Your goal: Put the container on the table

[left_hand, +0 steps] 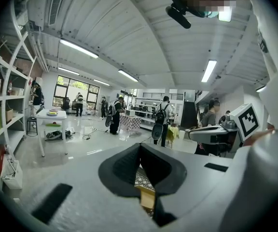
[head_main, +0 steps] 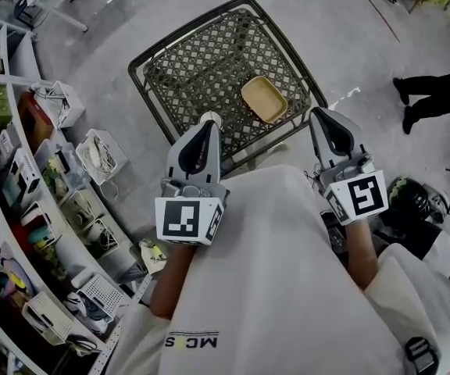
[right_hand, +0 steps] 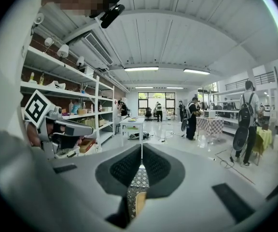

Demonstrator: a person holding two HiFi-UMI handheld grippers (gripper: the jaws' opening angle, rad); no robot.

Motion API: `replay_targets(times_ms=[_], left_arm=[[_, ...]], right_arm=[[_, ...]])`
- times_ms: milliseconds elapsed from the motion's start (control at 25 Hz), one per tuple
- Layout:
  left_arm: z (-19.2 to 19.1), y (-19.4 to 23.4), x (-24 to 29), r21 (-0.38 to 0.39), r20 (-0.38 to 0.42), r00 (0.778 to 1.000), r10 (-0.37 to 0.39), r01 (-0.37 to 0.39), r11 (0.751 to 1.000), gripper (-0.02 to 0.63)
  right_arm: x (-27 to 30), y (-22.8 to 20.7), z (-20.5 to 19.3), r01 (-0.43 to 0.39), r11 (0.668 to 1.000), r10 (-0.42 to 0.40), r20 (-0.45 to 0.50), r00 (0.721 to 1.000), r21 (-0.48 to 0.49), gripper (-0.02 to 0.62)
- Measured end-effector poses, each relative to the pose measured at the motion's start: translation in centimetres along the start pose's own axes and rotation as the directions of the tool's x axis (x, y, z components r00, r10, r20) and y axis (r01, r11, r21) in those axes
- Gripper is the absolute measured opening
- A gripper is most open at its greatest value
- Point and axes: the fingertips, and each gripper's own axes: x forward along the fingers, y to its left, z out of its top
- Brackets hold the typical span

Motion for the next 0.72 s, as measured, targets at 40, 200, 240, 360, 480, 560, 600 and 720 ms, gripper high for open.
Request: replay_targets(times_ms=[40,200,240,360,480,560,600,720], left_arm=[[-0.1,0.0,0.0,-0.001,-0.001,1.000,-0.002,0.002,1.000,0.025],[-0.5,0.3,0.0,-0.017,-0.010,1.000,0.000,0.000,1.000,0.024],[-0.6,0.5,0.0,-0.023,-0.012,1.000,0.001,-0.001,1.000,0.024],[-0.5,0.6,0.2,-0.035,-0.008,1.000,0.002,-0.003,0.999,0.023],[-0.4,0.6,0.4,-0.034,-0.005,1.000,0.001,-0.001,0.999,0.023],[-0.5,0.9,0.5,-0.035,-0.008,1.000,0.003,-0.003,0.999,0.023],[-0.6,1.0,0.7,-0.036,-0.008,1.000,0.005,-0.005,0.999,0.023],[-0.4,1.1,1.0,-0.032,0.002,1.000,0.013,-0.013,0.999,0.024]], right_arm=[[0.0,-0.1,-0.1,0.003,1.000,-0.003,-0.005,1.000,0.003,0.025],[0.1,-0.4,-0.4,0.013,1.000,-0.012,-0.013,1.000,0.024,0.025],[0.1,-0.5,-0.4,0.014,0.999,-0.013,-0.013,1.000,0.034,0.025],[0.1,-0.6,-0.7,0.012,0.997,-0.011,-0.020,1.000,0.079,0.025],[0.3,0.7,-0.4,-0.030,0.999,0.030,-0.016,0.999,0.036,0.025],[0.6,2.4,0.2,-0.101,0.995,0.101,-0.005,0.995,-0.023,0.025],[0.8,3.1,0.5,-0.139,0.989,0.139,-0.002,0.990,-0.041,0.023],[1.8,4.8,1.1,-0.235,0.969,0.236,0.000,0.972,-0.077,0.023]])
